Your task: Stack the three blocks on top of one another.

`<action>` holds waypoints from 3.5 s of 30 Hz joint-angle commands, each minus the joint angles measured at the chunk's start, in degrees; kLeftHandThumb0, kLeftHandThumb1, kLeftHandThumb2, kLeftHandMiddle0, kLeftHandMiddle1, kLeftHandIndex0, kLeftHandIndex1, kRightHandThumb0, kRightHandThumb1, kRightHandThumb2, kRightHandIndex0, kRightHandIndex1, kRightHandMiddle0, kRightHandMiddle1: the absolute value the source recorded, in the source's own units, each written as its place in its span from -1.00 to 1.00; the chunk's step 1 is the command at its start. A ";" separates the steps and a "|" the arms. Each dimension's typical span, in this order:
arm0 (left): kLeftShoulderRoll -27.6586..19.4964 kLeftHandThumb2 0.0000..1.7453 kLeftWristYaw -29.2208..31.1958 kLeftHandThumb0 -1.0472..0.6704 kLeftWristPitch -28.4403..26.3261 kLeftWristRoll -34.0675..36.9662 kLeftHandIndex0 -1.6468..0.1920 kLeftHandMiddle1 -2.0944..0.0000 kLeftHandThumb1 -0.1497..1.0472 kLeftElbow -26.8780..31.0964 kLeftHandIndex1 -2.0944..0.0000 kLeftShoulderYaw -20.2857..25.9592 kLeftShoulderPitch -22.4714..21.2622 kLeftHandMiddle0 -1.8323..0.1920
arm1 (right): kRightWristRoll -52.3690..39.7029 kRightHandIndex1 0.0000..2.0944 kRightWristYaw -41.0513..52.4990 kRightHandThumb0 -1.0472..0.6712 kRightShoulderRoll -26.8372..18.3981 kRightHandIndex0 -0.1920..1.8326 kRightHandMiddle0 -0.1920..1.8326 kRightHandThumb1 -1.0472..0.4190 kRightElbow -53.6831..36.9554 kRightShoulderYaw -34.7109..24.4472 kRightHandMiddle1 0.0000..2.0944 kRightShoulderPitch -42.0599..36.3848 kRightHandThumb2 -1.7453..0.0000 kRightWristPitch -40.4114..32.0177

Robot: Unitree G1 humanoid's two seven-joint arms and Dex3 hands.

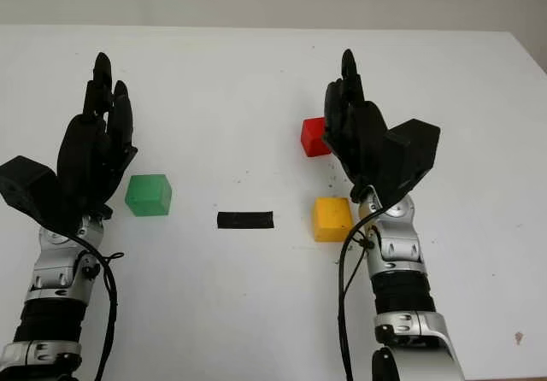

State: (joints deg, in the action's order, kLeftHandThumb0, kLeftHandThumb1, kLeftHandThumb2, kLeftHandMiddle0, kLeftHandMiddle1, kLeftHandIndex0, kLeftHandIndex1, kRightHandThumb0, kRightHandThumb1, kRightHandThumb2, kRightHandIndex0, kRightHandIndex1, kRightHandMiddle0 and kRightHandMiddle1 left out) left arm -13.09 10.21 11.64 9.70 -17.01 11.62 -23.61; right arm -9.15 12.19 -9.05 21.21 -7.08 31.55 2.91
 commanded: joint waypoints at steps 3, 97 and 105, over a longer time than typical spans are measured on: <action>-0.33 -0.35 0.00 -0.63 0.30 0.09 1.00 1.00 1.00 1.29 1.00 0.38 0.65 1.00 | -0.46 -1.00 0.09 -0.67 0.18 -1.00 -1.00 -1.00 -0.84 -0.26 -1.00 -0.53 0.19 0.05; -0.43 -0.39 -1.14 -0.61 0.48 -2.19 1.00 1.00 1.00 3.33 1.00 -0.07 3.18 1.00 | 54.01 -0.92 -8.87 -0.24 -23.36 -0.39 -0.18 -0.77 45.97 38.46 -0.80 36.58 0.94 23.52; -0.28 -0.39 -1.36 -0.61 0.27 -2.25 1.00 1.00 1.00 3.60 1.00 -0.09 3.38 1.00 | 54.12 -0.93 -8.39 -0.20 -23.09 -0.33 -0.18 -0.83 45.75 38.69 -0.36 36.06 0.94 22.17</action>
State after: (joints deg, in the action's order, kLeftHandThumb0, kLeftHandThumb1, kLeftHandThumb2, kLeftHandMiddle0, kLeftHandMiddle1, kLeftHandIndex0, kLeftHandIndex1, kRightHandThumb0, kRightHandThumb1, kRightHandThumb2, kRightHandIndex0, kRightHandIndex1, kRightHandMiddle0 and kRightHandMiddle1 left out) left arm -13.24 9.08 11.55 7.70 -14.26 11.59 -20.49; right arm 45.29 3.96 -32.07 66.79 31.70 68.09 25.08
